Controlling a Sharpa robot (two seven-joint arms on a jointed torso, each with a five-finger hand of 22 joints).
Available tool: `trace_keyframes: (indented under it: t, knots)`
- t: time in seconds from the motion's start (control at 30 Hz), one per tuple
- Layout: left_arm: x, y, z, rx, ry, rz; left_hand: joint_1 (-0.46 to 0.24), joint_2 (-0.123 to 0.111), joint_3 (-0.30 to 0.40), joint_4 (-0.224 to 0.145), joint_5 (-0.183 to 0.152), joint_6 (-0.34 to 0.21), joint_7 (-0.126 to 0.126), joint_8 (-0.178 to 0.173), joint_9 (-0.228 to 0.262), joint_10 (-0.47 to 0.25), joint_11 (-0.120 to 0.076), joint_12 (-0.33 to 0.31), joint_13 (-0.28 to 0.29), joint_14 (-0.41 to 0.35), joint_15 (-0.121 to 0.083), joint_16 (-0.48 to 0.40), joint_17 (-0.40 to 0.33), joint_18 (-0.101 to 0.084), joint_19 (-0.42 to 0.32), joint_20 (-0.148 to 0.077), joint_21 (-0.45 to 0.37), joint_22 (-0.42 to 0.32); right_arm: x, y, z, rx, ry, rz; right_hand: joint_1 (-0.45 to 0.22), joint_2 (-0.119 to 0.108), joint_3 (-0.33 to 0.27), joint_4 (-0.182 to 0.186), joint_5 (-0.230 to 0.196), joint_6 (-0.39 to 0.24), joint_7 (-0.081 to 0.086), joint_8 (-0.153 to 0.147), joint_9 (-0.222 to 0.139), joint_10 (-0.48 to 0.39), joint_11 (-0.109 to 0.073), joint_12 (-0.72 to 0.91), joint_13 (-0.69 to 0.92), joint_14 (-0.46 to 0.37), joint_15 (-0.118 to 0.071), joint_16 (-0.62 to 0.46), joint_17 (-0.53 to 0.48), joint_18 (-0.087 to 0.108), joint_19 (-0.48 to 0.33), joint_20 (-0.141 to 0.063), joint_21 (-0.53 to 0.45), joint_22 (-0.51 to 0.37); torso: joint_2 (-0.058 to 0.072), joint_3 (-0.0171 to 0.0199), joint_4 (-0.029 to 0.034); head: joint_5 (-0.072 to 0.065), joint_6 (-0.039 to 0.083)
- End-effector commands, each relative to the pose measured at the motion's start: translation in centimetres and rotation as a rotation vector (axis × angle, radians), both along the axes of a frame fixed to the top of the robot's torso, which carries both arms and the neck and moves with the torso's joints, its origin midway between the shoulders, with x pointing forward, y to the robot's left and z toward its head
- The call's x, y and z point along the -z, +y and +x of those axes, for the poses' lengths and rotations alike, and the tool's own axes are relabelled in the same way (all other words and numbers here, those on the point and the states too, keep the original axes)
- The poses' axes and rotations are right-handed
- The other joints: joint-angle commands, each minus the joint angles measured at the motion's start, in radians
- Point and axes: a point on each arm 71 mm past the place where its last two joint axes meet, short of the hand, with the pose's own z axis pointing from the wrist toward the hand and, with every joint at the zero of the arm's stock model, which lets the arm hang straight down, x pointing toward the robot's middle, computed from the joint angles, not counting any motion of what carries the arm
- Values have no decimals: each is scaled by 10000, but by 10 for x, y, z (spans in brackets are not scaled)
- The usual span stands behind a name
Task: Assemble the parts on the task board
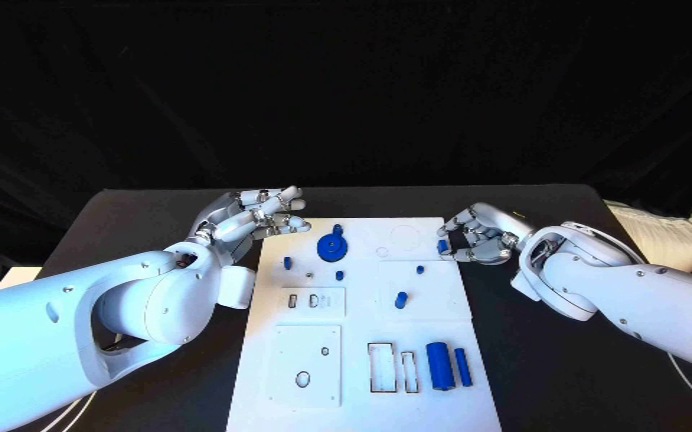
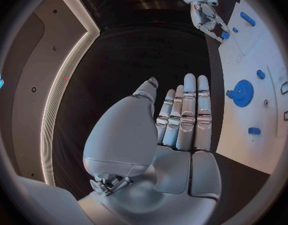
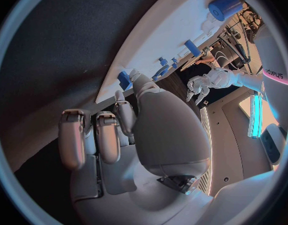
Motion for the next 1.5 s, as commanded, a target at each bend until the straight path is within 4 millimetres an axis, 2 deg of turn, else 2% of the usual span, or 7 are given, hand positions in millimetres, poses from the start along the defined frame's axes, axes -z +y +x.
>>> trace_keyframes:
  t: [0.03,0.33,0.47,0.87,1.13,1.33,1.5]
  knots:
    - [-1,-2,0,197,-66,-118,52,19,-8,-67,-45,-44,29,-37,-12,-69,17,-64,-12,-54,-9,46,10,106,59,10,-64,-12,2,3,0,-225,46,-48,5,180,33,-53,-57,123,1,60,24,36,-50,29,103,1007,17,62,2403,-187,115,-1,68,693,2,-1,-4,11,-6]
    - [-1,-2,0,199,-60,-117,64,33,1,-83,-43,-43,28,-39,-10,-71,15,-67,-13,-63,-10,47,30,108,57,11,-68,-15,3,4,1,-270,75,-51,212,600,396,-238,-587,667,-132,158,83,73,-160,71,150,1016,-71,84,2443,-192,130,-71,84,727,-3,3,-9,27,-36]
    - [-1,-2,0,199,-57,-115,64,33,1,-83,-43,-43,28,-39,-10,-71,15,-67,-13,-63,-10,47,30,108,57,11,-68,-15,4,4,2,-270,94,-62,263,708,521,-310,-673,893,-203,220,112,76,-215,69,157,1018,-115,89,2451,-192,131,-107,86,732,-5,6,-15,32,-45]
    - [-1,-2,0,195,-49,-110,64,33,1,-83,-43,-43,28,-39,-10,-71,15,-67,-13,-63,-10,47,30,108,57,11,-68,-15,3,5,2,-283,50,-70,259,845,704,-480,-796,1404,-390,393,187,108,-361,92,193,1026,-240,108,2486,-197,143,-218,96,758,-5,10,-12,13,-52]
    - [-1,-1,0,176,-50,-104,65,34,2,-84,-43,-42,28,-39,-10,-71,15,-67,-13,-63,-10,47,32,108,57,11,-69,-16,-2,9,2,17,-456,189,-6,886,682,-411,-673,1573,-487,453,214,158,-441,142,236,1039,-310,139,2537,-212,178,-287,126,823,-6,3,-10,-1,-65]
    - [0,1,2,97,-56,-77,76,51,13,-96,-41,-41,28,-40,-8,-71,15,-69,-13,-69,-11,48,48,109,56,11,-71,-18,-14,27,-4,192,-655,513,-435,914,584,-199,-488,1640,-544,470,227,197,-492,158,259,1041,-358,144,2547,-220,205,-343,144,862,-40,-18,-17,12,-61]
    - [1,4,5,-3,-68,-43,76,51,13,-96,-41,-41,28,-40,-8,-71,15,-69,-13,-69,-11,48,48,109,56,11,-71,-18,-23,51,-10,-130,-676,587,-495,952,584,-165,-478,1661,-565,478,234,204,-507,159,264,1044,-371,151,2557,-229,227,-355,162,901,-141,-71,15,4,-124]
